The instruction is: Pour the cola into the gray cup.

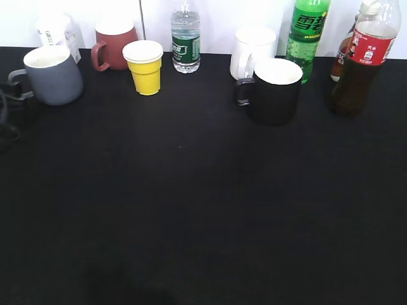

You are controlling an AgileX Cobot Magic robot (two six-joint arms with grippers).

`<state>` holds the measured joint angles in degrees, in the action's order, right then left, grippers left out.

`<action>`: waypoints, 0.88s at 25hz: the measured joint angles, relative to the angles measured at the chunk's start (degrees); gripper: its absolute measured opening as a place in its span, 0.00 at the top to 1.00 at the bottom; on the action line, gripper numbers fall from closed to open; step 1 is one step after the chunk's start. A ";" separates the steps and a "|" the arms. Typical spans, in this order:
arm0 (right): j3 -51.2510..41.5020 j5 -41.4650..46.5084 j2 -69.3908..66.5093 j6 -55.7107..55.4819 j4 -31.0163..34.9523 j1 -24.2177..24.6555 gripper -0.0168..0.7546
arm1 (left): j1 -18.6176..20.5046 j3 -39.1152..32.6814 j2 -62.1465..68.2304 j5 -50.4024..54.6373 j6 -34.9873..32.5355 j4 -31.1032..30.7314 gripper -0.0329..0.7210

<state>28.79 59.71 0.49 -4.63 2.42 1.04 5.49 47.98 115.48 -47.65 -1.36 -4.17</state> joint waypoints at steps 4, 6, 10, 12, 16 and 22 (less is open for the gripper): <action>0.00 0.00 0.00 -0.05 0.00 0.00 0.21 | 0.00 8.47 6.58 -0.52 0.23 -0.30 0.44; 0.00 0.00 0.00 -0.05 0.00 0.00 0.21 | 0.00 11.33 8.29 -0.62 0.42 -1.45 0.67; 0.00 0.00 0.00 -0.05 0.00 0.00 0.21 | 0.00 12.32 8.86 -0.45 0.42 -4.23 0.87; 0.00 0.00 0.00 0.01 0.00 0.00 0.21 | 0.00 12.32 8.67 -0.35 1.36 -4.48 0.87; 0.87 -3.40 0.00 -0.03 2.75 0.00 0.21 | -1.02 6.44 -1.45 1.25 3.91 -8.47 0.87; -4.95 -41.05 -14.85 -0.03 2.97 0.00 0.21 | -11.86 -10.55 -13.36 -1.16 4.16 -9.72 0.87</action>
<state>23.84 18.66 -14.36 -4.66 5.39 1.04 -6.37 37.43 102.12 -48.81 2.80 -13.90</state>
